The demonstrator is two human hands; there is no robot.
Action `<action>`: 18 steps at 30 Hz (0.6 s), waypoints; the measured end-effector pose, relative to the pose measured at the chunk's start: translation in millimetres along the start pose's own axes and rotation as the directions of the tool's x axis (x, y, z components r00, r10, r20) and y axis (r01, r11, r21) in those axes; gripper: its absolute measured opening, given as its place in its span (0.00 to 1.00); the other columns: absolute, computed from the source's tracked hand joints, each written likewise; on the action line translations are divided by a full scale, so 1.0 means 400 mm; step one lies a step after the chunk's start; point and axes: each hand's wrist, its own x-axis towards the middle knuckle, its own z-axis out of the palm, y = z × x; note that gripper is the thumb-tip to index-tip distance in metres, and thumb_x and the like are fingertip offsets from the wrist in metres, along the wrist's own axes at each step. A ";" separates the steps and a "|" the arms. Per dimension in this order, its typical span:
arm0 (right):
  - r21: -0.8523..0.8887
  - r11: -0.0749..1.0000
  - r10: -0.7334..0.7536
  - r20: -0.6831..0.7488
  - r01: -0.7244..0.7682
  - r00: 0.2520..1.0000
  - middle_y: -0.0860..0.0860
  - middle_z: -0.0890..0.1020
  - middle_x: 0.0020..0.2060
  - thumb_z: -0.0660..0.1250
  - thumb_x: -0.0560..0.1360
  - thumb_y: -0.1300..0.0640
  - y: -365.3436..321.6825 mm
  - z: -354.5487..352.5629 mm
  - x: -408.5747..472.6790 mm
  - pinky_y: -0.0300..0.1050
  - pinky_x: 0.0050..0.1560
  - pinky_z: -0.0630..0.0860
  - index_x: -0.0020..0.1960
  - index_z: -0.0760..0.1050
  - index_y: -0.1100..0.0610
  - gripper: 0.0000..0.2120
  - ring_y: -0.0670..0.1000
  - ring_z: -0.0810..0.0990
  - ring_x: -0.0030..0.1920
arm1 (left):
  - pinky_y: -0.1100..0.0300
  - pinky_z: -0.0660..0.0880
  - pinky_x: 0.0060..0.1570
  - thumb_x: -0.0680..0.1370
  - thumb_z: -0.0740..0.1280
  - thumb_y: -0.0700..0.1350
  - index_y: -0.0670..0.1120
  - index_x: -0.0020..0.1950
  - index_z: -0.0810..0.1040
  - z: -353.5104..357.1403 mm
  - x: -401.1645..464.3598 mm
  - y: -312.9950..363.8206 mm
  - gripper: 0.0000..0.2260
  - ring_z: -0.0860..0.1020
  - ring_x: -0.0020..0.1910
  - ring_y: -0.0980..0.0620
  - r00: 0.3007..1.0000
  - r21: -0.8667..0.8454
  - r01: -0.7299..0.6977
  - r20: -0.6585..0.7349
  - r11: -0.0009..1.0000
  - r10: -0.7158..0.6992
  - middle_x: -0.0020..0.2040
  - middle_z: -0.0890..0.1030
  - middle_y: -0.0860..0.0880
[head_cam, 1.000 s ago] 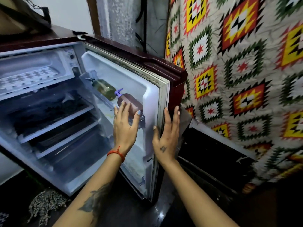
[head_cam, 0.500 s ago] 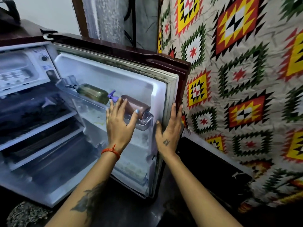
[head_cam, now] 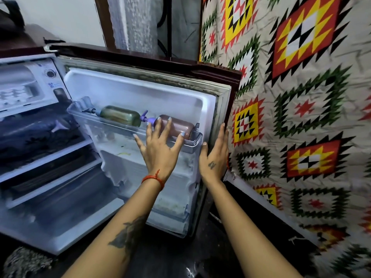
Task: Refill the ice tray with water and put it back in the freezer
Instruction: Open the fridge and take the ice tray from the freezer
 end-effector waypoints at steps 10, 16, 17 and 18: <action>0.057 0.996 0.062 0.030 -0.064 0.998 0.56 0.63 0.73 0.64 0.77 0.55 0.022 0.009 -0.020 0.44 0.71 0.57 0.76 0.57 0.56 0.30 0.53 0.60 0.73 | 0.48 0.40 0.73 0.77 0.65 0.52 0.52 0.72 0.65 0.029 -0.017 0.004 0.24 0.54 0.77 0.47 0.993 -0.179 -0.035 -0.118 0.983 0.014 0.76 0.60 0.49; 0.193 0.978 0.078 0.044 -0.085 0.996 0.55 0.76 0.59 0.58 0.75 0.45 -0.007 0.075 -0.155 0.53 0.60 0.73 0.67 0.69 0.59 0.25 0.52 0.75 0.59 | 0.76 0.54 0.65 0.78 0.65 0.44 0.45 0.70 0.69 0.000 -0.094 -0.086 0.20 0.62 0.72 0.52 0.981 -0.391 0.048 -0.154 0.919 -0.117 0.73 0.66 0.45; 0.200 0.977 0.062 0.071 -0.075 0.996 0.55 0.76 0.59 0.58 0.75 0.45 -0.016 0.089 -0.172 0.55 0.60 0.73 0.67 0.69 0.58 0.25 0.53 0.75 0.60 | 0.72 0.56 0.67 0.78 0.65 0.45 0.45 0.70 0.68 -0.008 -0.096 -0.107 0.21 0.62 0.73 0.52 0.980 -0.391 0.085 -0.136 0.916 -0.148 0.73 0.66 0.46; 0.205 0.976 0.050 0.106 -0.071 0.993 0.54 0.76 0.61 0.58 0.75 0.44 -0.027 0.103 -0.188 0.55 0.62 0.72 0.68 0.68 0.58 0.26 0.53 0.74 0.62 | 0.65 0.59 0.69 0.78 0.65 0.46 0.44 0.71 0.67 -0.016 -0.097 -0.127 0.21 0.63 0.73 0.51 0.976 -0.393 0.121 -0.121 0.912 -0.181 0.73 0.66 0.46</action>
